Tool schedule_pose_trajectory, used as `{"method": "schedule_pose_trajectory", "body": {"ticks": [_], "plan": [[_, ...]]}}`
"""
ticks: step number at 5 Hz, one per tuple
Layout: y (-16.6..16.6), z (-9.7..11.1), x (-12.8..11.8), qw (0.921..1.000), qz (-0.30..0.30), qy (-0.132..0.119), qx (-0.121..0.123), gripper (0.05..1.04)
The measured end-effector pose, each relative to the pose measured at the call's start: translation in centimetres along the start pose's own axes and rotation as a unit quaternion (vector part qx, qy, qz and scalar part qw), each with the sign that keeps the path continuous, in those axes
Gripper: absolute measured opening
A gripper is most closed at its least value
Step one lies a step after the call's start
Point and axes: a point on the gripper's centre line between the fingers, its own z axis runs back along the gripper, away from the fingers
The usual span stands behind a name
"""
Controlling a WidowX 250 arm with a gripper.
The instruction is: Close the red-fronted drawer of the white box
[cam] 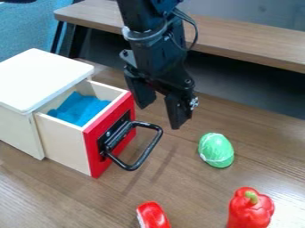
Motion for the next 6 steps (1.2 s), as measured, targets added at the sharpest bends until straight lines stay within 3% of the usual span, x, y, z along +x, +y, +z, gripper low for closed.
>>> {"method": "schedule_pose_trajectory", "body": {"ticks": [1,3,6], "plan": [[-0.1,-0.8,-0.2,0.9999,-0.001,0.014,-0.002,0.999],[-0.2,-4.3,1.1,0.9979,-0.018,0.060,-0.014,0.999],[3.2,-7.4,-0.4,0.9910,0.069,0.114,-0.017,0.999]]}}
